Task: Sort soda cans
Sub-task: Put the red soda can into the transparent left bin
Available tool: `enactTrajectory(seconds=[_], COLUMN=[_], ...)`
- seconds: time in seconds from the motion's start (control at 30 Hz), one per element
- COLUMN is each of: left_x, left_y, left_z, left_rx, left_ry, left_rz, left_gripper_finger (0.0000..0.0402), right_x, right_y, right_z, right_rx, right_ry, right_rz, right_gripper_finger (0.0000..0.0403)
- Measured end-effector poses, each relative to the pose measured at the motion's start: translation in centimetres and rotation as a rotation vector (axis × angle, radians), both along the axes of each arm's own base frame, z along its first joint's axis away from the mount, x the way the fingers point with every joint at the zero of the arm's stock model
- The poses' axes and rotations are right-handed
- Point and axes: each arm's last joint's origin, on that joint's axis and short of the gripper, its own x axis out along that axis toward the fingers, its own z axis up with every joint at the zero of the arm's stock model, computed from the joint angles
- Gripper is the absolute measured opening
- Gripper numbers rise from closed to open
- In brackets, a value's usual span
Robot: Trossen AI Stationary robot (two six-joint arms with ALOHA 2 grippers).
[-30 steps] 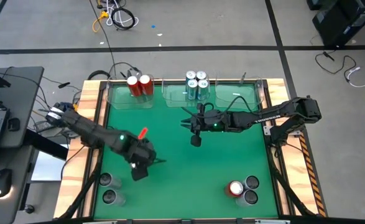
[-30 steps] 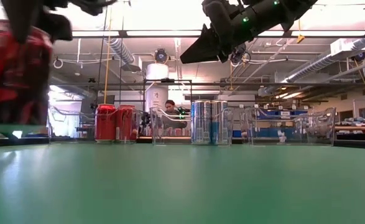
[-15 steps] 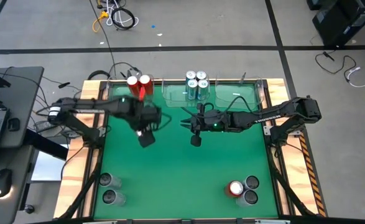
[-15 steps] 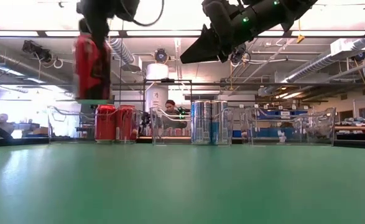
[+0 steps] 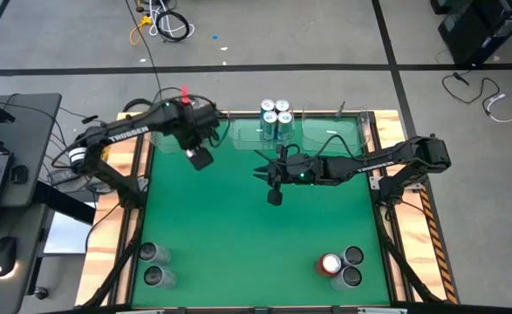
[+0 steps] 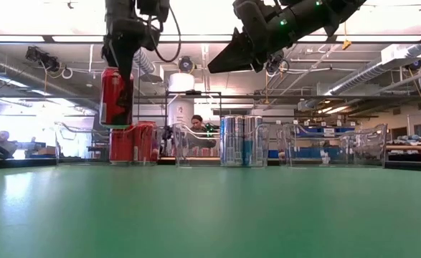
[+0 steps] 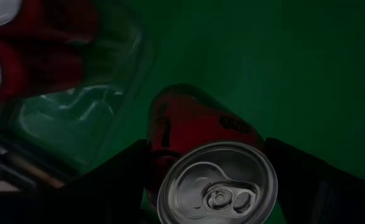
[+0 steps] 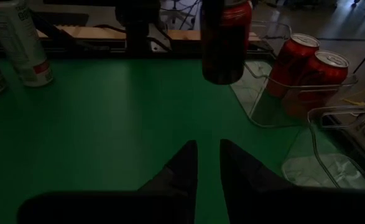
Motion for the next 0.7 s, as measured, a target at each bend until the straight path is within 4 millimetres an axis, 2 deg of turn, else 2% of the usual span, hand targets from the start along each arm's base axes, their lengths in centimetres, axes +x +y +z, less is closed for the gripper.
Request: enactTrajectory(seconds=[0.3, 0.7], left_x=[-1.7, -2.6], left_y=[3.8, 6.3], left_z=[0.1, 0.2], left_rx=[0.025, 0.044], left_ry=[-0.012, -0.083], left_rz=[0.056, 0.072], left_gripper_finger=[0.0284, 0.0284], right_x=[0.0, 0.0], right_y=[0.0, 0.0], right_z=[0.0, 0.0], right_rx=[0.007, 0.008], right_ry=[-0.001, -0.002], right_rz=[-0.003, -0.002], right_gripper_finger=[0.0056, 0.0056])
